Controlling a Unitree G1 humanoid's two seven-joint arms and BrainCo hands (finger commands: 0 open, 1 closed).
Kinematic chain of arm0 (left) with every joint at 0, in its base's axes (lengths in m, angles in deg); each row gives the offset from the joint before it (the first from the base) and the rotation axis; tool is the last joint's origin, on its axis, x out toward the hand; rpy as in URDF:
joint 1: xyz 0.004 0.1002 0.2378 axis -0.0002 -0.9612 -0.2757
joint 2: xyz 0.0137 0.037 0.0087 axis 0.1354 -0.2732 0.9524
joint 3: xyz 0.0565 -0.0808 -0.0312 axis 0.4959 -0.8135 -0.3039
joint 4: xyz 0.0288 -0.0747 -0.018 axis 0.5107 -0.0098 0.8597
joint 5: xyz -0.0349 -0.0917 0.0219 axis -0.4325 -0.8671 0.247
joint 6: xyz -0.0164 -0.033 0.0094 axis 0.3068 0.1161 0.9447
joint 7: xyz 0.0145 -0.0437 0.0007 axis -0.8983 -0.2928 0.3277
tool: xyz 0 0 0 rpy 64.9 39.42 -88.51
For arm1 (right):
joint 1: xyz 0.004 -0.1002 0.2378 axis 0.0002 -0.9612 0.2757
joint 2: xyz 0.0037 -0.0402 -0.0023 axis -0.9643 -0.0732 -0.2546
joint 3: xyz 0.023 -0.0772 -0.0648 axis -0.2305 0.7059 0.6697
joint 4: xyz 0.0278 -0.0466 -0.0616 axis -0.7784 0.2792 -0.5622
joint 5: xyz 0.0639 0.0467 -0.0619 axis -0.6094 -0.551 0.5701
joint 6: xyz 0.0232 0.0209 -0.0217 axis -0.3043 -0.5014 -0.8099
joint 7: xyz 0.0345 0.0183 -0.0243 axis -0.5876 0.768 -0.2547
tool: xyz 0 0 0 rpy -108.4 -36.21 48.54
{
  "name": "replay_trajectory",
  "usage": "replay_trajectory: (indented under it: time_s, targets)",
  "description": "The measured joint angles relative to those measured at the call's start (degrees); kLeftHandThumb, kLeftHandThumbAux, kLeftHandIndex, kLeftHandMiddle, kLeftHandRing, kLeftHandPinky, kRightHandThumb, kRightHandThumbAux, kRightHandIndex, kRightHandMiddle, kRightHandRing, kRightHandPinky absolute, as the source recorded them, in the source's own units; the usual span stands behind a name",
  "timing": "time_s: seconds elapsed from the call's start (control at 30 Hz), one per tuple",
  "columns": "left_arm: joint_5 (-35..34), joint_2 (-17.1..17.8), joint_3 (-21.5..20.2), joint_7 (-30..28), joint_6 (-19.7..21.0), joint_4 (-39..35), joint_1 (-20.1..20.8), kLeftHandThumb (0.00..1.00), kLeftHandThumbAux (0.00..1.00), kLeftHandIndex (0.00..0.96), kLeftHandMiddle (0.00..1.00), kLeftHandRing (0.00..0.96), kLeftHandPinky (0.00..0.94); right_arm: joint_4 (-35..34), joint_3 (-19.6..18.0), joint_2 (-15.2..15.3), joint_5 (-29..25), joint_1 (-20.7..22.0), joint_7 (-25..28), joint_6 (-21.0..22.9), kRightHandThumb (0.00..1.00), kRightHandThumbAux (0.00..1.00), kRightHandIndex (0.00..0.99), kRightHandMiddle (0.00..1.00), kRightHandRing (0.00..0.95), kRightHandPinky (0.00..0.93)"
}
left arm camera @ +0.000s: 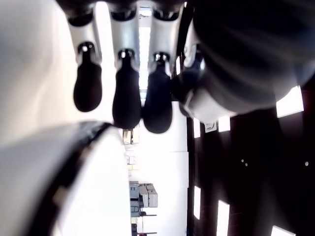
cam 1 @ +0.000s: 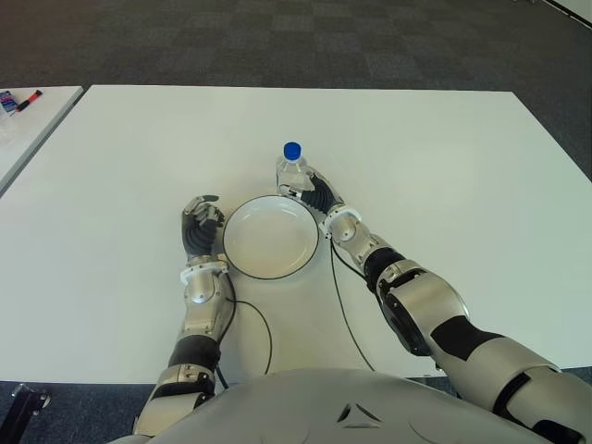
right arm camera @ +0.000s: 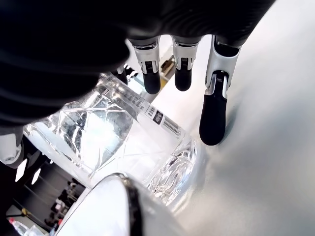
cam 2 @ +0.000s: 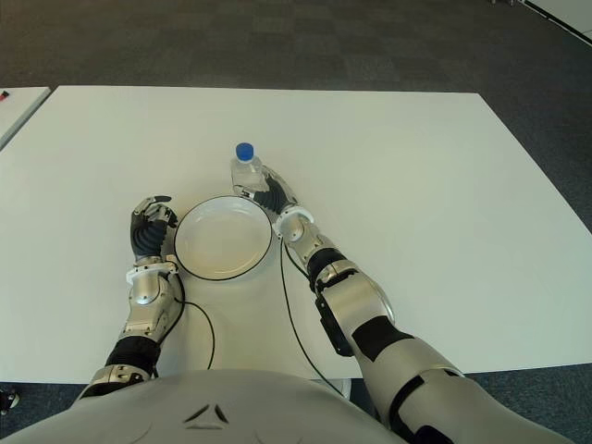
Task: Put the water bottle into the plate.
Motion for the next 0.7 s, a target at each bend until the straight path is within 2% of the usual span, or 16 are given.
replay_trajectory:
  time_s: [0.47, 0.7]
  targets:
    - [-0.43, -0.07, -0.02, -0.03, -0.47, 0.21, 0.03, 0.692, 0.715, 0.436, 0.701, 0.68, 0.662, -0.13, -0.23, -0.04, -0.22, 0.04, 0.82, 0.11, 0.437, 0.352, 0.0, 0.0, 0.0, 0.0]
    - [0.0, -0.06, 0.23, -0.01, -0.22, 0.2, 0.03, 0.692, 0.715, 0.436, 0.702, 0.684, 0.671, -0.07, -0.57, -0.55, -0.76, 1.62, 2.4, 1.24, 0.455, 0.349, 0.0, 0.0, 0.0, 0.009]
